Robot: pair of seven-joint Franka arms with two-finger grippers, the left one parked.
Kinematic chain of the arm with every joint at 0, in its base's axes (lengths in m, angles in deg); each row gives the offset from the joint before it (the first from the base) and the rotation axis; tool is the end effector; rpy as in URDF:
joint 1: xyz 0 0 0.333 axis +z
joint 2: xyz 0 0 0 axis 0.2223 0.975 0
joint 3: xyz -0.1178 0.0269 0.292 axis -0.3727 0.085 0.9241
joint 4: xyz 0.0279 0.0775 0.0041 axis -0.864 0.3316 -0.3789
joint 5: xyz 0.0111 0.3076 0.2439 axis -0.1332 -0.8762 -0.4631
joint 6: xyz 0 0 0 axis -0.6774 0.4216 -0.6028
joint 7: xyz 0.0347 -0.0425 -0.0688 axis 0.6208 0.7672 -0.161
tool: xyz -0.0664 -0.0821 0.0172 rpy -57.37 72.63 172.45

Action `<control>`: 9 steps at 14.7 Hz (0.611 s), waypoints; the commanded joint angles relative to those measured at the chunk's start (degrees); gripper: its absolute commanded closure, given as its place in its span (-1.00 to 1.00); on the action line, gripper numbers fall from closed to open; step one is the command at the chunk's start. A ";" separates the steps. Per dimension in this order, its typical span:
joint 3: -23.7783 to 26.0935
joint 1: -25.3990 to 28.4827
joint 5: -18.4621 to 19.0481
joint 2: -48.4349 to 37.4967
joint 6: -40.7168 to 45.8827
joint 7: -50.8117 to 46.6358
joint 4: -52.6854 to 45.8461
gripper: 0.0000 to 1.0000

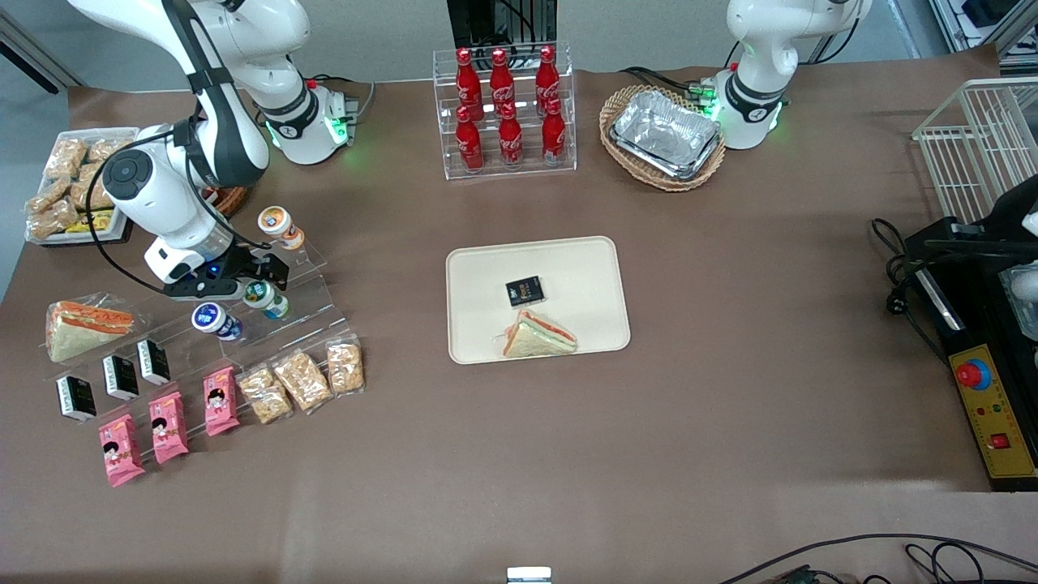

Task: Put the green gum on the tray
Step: 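Lower the right gripper over the rack onto the green-labelled bottle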

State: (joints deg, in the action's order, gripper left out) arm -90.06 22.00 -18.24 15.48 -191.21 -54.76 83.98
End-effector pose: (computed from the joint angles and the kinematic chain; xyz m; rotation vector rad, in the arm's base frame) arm 0.4481 0.0129 0.3142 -3.1137 0.0360 -0.1062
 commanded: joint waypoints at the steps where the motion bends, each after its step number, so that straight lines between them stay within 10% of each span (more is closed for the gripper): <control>1: -0.13 0.34 -0.18 0.58 -1.82 -0.81 0.43 -0.43; 9: -0.22 0.25 -0.18 0.75 -1.64 -0.90 0.25 -0.25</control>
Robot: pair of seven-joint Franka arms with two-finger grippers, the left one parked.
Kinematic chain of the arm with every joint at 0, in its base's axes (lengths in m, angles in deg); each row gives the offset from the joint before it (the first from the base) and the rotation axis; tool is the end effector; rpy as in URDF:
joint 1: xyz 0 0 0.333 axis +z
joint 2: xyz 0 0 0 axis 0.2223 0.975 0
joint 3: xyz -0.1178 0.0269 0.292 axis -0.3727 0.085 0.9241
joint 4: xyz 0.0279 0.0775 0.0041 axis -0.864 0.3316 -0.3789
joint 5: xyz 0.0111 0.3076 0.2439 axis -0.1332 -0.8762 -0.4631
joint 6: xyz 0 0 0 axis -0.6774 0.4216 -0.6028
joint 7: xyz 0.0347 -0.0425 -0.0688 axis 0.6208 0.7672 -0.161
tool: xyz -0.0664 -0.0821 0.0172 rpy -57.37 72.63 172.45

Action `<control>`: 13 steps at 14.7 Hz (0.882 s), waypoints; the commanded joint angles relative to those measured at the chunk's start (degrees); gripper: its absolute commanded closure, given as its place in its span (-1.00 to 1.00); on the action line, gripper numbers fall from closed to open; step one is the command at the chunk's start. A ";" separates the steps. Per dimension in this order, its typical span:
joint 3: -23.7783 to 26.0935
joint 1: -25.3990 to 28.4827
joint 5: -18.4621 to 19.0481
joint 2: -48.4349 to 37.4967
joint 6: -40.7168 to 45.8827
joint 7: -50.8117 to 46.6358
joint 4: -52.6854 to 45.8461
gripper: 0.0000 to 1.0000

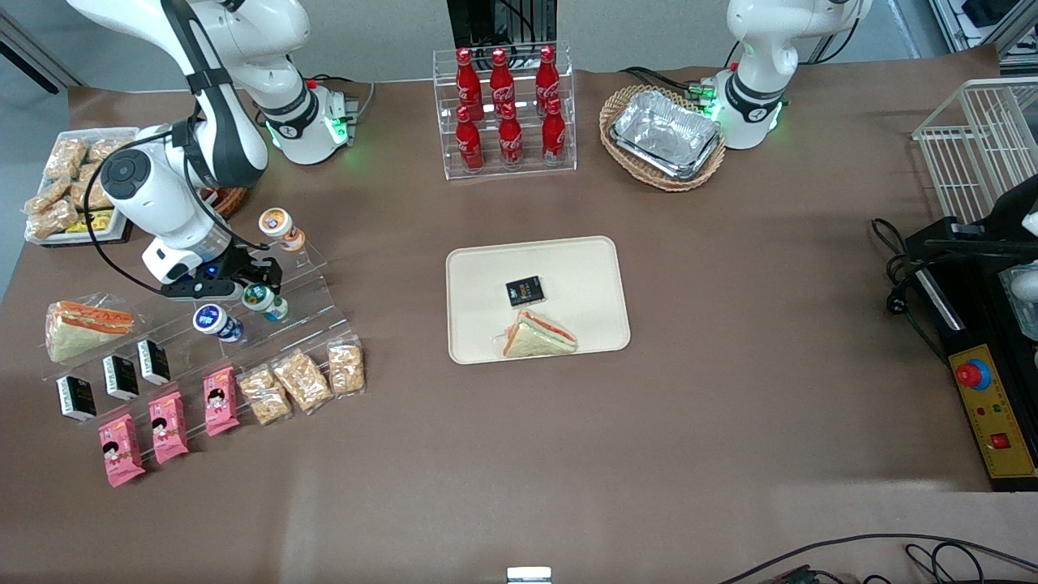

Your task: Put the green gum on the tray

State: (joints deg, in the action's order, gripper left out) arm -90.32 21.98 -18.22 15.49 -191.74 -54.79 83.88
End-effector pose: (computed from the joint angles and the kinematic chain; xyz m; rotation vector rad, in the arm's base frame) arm 0.4497 0.0107 0.3157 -3.1125 0.0442 -0.1230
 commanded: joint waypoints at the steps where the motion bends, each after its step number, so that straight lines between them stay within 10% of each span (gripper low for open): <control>1: -0.04 0.27 -0.21 0.83 -0.93 -0.87 0.09 -0.25; 13: -0.22 0.19 -0.12 0.39 13.20 -0.61 -10.62 -0.49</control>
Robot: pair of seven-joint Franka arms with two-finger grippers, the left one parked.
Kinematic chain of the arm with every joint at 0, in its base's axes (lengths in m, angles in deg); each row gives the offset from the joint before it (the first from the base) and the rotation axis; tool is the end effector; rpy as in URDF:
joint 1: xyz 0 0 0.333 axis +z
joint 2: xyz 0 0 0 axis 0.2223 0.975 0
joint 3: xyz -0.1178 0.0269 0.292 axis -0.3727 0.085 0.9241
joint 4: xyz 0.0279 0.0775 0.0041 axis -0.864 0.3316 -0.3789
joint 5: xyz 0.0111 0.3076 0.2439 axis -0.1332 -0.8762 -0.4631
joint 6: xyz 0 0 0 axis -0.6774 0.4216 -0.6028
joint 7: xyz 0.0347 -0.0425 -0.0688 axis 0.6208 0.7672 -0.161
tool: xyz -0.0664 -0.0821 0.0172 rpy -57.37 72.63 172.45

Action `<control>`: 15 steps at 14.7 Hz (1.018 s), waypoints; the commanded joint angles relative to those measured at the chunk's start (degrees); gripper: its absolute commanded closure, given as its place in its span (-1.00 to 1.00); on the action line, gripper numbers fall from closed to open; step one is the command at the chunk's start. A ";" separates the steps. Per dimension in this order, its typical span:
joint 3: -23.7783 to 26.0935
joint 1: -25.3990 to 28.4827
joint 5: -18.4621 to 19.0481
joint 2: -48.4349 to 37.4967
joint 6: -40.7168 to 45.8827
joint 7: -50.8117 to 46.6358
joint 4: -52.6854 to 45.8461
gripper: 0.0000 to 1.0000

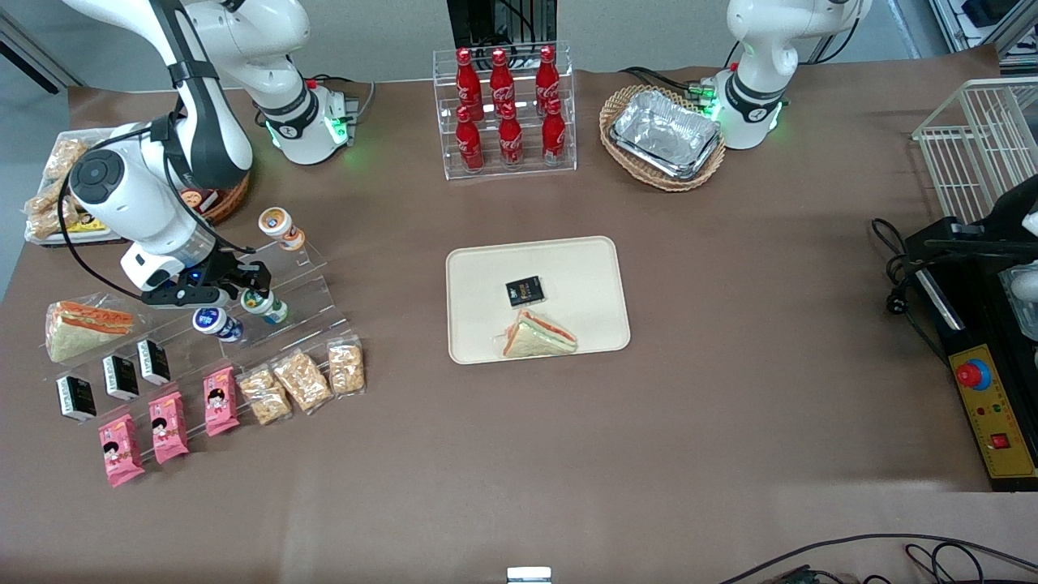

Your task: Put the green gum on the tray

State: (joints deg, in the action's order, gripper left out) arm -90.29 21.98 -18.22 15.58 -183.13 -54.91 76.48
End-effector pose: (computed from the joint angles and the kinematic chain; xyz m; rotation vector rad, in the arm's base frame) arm 0.4761 0.0112 0.3548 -3.1134 0.0447 -0.0877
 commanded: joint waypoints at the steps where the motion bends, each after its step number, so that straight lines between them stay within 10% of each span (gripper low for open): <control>1: -0.34 0.09 -0.20 0.30 7.30 -0.58 -5.24 -0.99; 11: 0.01 0.35 -0.82 0.57 42.63 -0.58 -34.41 -1.00; 15: 0.19 0.36 -0.82 0.57 44.34 -0.05 -36.47 -1.00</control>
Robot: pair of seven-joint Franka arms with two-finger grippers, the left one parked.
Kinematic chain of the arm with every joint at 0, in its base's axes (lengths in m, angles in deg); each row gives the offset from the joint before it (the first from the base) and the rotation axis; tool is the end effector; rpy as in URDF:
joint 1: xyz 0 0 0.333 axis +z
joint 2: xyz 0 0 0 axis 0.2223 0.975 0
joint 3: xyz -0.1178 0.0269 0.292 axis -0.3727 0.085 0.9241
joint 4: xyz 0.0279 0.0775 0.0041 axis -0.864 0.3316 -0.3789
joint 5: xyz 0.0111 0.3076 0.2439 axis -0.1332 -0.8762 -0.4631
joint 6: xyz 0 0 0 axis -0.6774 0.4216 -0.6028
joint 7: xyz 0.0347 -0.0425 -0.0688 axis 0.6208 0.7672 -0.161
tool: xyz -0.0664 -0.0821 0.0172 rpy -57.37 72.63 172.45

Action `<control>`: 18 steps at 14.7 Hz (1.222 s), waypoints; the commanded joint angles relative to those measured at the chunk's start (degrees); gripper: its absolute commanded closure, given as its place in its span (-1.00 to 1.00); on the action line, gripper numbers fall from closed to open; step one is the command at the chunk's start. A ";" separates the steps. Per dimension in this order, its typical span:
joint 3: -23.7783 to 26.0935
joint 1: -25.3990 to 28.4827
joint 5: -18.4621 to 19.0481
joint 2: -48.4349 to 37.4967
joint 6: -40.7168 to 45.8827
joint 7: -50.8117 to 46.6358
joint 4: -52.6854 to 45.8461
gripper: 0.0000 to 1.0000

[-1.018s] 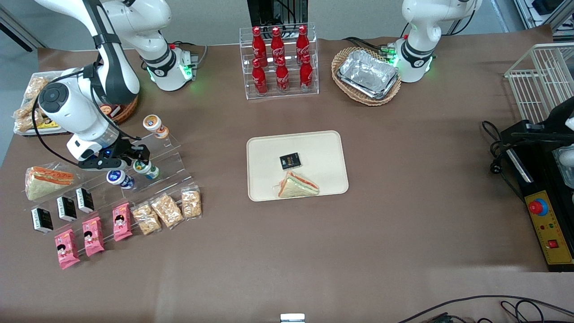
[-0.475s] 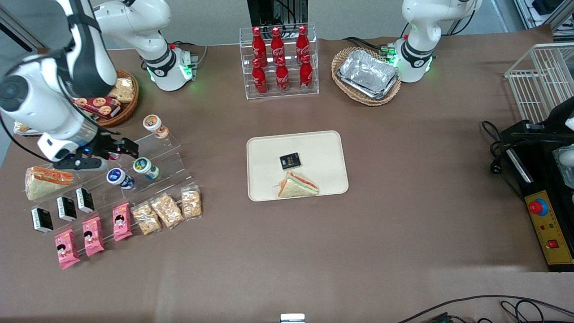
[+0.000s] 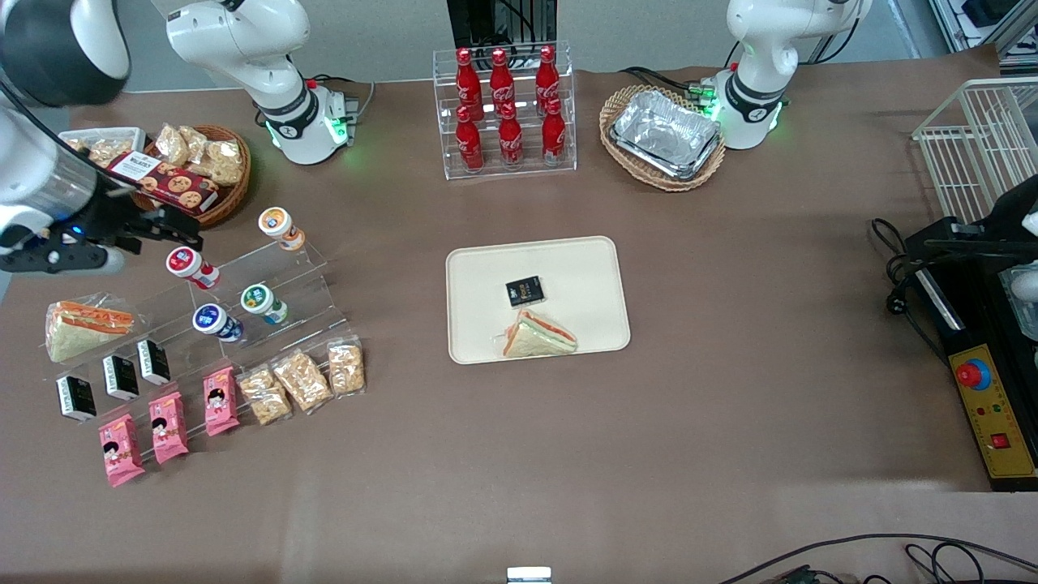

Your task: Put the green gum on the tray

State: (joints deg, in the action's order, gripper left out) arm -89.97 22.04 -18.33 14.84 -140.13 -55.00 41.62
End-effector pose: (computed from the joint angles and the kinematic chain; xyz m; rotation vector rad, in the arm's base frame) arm 0.5113 0.0129 0.5783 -3.1112 0.0239 0.1137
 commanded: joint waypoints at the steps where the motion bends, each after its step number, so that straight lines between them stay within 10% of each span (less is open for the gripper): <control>1: -0.22 0.30 -0.62 1.48 0.89 0.05 -1.25 -1.00; 18: -0.49 0.12 -0.18 4.47 -35.67 -0.57 28.01 -1.00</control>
State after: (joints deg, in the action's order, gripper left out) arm -90.20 22.08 -18.33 20.39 -172.27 -55.03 66.12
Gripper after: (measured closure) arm 0.000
